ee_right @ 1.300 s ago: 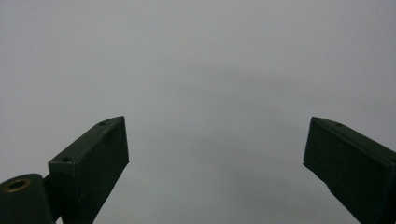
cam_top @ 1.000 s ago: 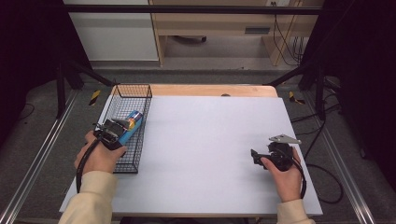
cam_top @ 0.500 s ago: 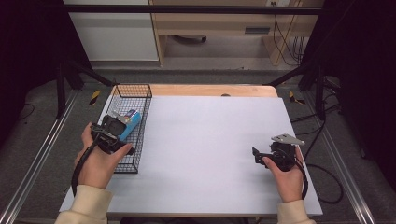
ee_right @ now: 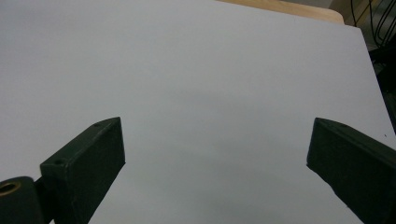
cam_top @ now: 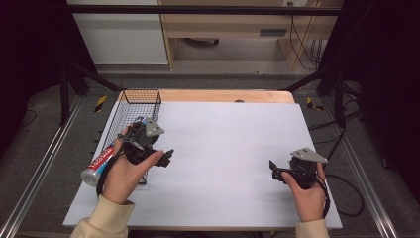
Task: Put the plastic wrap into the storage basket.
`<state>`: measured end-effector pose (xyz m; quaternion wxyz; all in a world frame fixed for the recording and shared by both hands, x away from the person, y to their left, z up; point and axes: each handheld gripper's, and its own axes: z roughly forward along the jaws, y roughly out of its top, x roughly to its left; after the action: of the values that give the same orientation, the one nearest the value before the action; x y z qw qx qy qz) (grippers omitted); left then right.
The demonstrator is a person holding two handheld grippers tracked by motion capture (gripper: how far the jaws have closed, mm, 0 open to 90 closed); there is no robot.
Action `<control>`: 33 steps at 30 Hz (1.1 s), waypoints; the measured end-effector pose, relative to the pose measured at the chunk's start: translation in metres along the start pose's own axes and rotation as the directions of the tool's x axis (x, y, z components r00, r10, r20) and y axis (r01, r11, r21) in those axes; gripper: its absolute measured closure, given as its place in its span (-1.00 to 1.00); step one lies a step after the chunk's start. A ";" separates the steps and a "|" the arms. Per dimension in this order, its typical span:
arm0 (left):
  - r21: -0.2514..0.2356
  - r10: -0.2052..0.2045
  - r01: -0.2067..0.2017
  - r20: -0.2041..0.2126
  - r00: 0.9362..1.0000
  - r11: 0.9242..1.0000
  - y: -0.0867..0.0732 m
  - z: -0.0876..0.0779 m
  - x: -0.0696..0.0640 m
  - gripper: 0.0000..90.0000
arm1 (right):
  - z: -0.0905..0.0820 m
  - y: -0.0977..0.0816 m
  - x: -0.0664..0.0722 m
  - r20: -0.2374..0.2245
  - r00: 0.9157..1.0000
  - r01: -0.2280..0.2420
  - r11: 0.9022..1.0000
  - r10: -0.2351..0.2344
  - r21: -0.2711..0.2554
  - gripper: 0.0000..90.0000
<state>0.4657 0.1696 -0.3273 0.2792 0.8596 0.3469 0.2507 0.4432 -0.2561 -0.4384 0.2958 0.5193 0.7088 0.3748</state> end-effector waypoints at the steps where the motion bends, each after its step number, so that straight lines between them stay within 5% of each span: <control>1: -0.015 0.007 -0.006 0.038 0.999 1.000 0.001 0.003 -0.002 -0.87 | -0.001 -0.002 0.001 0.005 1.000 0.002 1.000 -0.002 -0.002 -0.90; 7: -0.047 0.034 -0.027 0.148 0.988 0.999 0.007 0.017 -0.022 -0.87 | -0.014 -0.011 0.006 0.001 1.000 -0.005 1.000 0.005 -0.009 -0.90; 11: -0.068 0.058 -0.047 0.169 0.984 0.997 0.011 0.022 -0.035 -0.87 | -0.017 -0.014 0.006 0.005 1.000 -0.007 1.000 0.007 -0.010 -0.90; 22: -0.084 0.125 -0.112 0.166 0.978 0.990 0.013 0.029 -0.059 -0.89 | -0.021 -0.017 0.003 0.003 1.000 -0.010 1.000 0.010 -0.009 -0.90; 33: -0.123 0.173 -0.151 0.191 0.966 0.981 -0.007 0.062 -0.068 -0.88 | -0.024 -0.021 0.001 0.001 1.000 -0.012 1.000 0.012 -0.001 -0.90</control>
<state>0.4581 0.1044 -0.3921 0.3373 0.8896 0.2313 0.2031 0.4130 -0.2638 -0.4428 0.2944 0.5236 0.7052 0.3766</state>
